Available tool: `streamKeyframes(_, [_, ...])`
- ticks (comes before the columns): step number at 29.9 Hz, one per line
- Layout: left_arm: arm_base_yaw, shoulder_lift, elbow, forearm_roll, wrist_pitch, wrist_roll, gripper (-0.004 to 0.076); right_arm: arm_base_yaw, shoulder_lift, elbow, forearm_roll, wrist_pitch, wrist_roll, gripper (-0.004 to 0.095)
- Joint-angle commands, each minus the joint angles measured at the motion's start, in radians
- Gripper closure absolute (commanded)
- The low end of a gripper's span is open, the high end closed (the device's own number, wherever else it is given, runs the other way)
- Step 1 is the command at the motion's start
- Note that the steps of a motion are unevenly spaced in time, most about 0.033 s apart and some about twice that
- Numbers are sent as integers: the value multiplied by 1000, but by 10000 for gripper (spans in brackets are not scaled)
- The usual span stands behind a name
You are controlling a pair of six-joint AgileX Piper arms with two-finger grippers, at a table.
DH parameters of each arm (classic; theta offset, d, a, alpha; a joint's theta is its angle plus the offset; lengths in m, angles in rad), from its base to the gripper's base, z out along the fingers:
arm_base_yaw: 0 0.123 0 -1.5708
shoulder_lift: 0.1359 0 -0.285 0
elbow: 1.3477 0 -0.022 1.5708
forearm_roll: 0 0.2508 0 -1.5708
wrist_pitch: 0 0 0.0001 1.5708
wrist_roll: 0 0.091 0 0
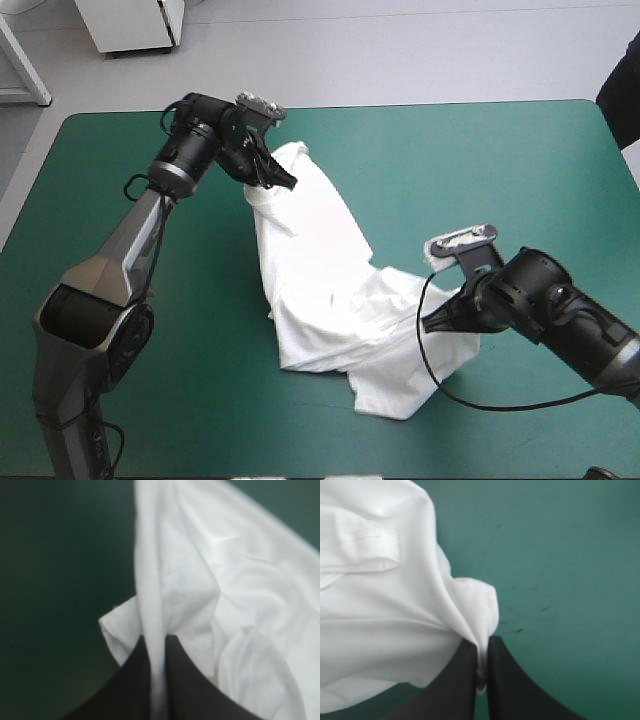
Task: Fold the cloth
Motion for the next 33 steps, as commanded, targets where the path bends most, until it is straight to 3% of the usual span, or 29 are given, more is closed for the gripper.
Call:
streamKeyframes(1, [1, -154, -72, 14, 44, 1, 746, -2, -51, -172, -133, 72, -13, 925])
streamKeyframes(12, [1, -446, -197, -14, 36, 20, 746, -2, -58, -658, -252, 83, -155, 925])
streamKeyframes(22, [1, -614, -377, -112, -18, 33, 746, -2, -35, -1090, -236, 83, -299, 924])
streamKeyframes(27, [1, -637, -393, -155, -12, 50, 746, -2, -20, -1137, -193, 83, -301, 924])
streamKeyframes(33, [1, -630, -355, -214, 45, 42, 746, -2, -20, -1038, -41, 83, -267, 924])
